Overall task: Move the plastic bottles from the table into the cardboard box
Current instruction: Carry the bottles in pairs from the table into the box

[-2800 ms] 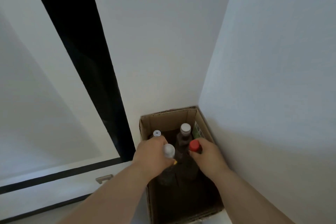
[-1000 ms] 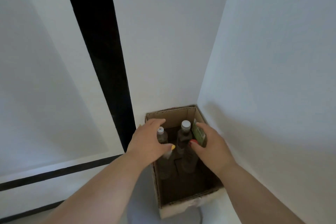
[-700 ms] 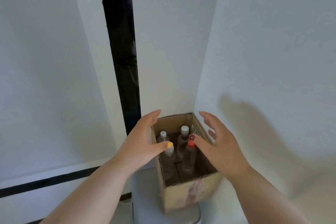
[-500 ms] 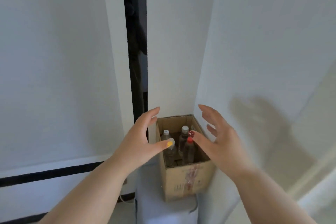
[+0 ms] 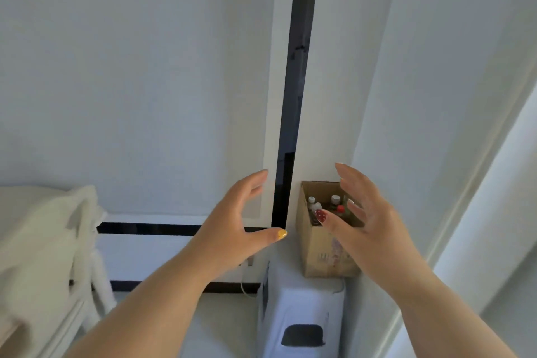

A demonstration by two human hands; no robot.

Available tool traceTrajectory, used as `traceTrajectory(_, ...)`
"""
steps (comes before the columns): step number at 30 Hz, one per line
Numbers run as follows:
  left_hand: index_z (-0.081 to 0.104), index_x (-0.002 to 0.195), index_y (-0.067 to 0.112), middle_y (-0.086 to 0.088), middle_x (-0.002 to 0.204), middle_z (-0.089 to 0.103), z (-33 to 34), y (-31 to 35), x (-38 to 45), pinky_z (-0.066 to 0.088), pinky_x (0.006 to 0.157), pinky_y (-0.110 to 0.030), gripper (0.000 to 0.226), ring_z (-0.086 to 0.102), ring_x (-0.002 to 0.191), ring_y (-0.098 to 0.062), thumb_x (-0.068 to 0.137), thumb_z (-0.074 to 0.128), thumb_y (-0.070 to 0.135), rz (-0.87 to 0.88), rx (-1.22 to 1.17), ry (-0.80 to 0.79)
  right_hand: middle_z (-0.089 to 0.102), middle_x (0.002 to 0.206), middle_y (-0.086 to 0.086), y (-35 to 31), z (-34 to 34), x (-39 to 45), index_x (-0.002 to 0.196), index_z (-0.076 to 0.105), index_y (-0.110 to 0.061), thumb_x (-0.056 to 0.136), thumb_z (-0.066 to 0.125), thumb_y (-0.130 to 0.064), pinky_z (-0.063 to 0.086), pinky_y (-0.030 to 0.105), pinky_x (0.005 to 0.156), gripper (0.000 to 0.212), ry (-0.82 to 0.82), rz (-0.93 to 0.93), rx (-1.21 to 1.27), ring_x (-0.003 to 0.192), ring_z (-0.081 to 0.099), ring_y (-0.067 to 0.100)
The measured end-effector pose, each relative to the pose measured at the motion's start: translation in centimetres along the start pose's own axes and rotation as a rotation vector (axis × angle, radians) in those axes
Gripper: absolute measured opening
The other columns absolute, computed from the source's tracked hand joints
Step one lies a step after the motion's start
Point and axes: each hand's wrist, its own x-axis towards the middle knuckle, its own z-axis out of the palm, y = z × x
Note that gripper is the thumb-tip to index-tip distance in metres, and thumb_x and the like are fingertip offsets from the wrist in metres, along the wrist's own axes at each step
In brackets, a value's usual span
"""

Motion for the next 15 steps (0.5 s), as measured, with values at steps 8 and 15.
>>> traceTrajectory(8, 0.033, 0.144, 0.053, 0.037, 0.148, 0.038, -12.9, 1.6, -15.0, 0.034, 0.111, -0.03, 0.083, 0.036, 0.134, 0.017, 0.079, 0.081, 0.038, 0.028, 0.034, 0.09, 0.048, 0.134, -0.035, -12.6, 8.9, -9.3, 0.136, 0.033, -0.065, 0.055, 0.058, -0.08, 0.039, 0.033, 0.109, 0.086, -0.02, -0.062, 0.022, 0.136, 0.041, 0.001)
traceTrajectory(15, 0.037, 0.142, 0.053, 0.034, 0.146, 0.042, -26.6, 0.8, -31.4, 0.033, 0.106, -0.022, 0.076, 0.039, 0.133, 0.016, 0.075, 0.073, 0.051, -0.031, 0.086, 0.194, 0.044, 0.142, -0.031, -23.2, 22.0, -18.1, 0.138, 0.036, -0.058, 0.07, 0.064, -0.065, 0.036, 0.027, 0.109, 0.074, -0.097, -0.1, 0.169, 0.132, 0.04, -0.01)
